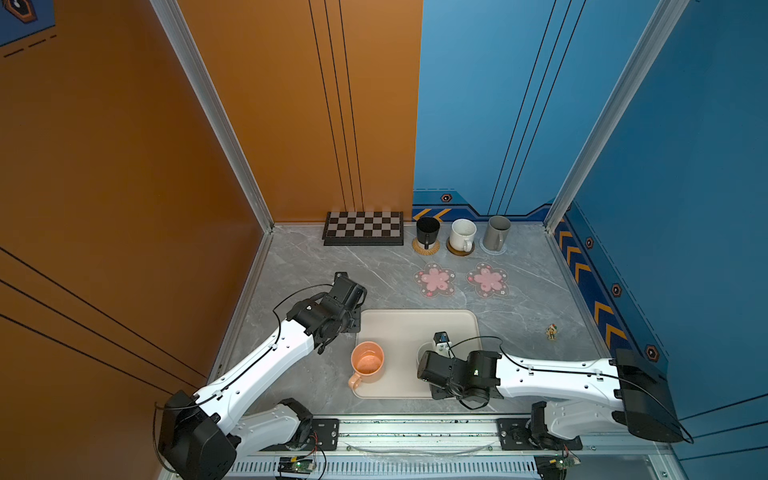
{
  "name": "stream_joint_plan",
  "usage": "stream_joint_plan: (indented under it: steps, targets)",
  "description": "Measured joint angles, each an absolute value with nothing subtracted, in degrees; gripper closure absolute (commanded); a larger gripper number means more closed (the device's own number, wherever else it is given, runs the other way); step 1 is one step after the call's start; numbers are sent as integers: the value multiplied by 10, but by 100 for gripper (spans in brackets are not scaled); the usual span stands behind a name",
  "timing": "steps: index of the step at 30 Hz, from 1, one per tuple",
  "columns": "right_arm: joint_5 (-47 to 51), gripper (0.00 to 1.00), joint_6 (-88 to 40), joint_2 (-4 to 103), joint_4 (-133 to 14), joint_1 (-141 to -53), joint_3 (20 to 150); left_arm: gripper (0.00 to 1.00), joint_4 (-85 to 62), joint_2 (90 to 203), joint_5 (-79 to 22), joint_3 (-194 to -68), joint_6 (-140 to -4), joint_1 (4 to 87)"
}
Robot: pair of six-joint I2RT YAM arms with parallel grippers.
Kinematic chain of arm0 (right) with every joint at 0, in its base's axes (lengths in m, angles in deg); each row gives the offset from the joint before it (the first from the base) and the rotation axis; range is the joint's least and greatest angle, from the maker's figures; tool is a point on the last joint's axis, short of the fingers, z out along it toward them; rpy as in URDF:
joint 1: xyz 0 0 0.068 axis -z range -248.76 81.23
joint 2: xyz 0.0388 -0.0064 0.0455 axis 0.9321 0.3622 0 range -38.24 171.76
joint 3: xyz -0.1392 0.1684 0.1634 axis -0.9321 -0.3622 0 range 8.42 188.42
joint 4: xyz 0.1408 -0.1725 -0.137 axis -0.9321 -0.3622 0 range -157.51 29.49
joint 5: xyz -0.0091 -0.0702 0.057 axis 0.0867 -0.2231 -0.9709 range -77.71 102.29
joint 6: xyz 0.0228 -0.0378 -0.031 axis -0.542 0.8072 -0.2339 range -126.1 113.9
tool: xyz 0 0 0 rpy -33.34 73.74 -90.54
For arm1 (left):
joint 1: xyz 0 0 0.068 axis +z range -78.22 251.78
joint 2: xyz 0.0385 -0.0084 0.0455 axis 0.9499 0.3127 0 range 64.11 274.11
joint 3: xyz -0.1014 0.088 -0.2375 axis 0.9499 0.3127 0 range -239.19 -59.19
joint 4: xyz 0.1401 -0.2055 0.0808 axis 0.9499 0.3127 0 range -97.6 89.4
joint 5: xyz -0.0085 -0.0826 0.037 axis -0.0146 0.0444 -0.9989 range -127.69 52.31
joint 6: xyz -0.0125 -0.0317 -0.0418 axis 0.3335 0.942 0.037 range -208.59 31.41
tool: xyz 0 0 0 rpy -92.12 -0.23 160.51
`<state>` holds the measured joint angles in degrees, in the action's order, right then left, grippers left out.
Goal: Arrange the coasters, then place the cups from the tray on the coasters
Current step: 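Move the right gripper back over the white mug with the purple handle, then close the right gripper on the purple-handled mug's rim and lift it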
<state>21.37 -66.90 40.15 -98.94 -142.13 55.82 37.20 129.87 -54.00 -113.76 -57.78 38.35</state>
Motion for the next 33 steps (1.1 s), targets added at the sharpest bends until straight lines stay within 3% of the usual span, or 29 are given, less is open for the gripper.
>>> stream_joint_plan:
  steps: [7, 16, 25, 33]
  targets:
    - [197, 75, -643, 413, -980, -1415, 558, 64, 372, 1304, -542, -1138, -567, 376]
    - [187, 100, -631, 413, -972, -1403, 555, 64, 372, 1309, -544, -1145, -561, 375]
    - [184, 100, -616, 409, -973, -1394, 555, 64, 372, 1316, -548, -1150, -561, 371]
    - [181, 100, -573, 362, -996, -1319, 551, 64, 372, 1325, -549, -1164, -561, 371]
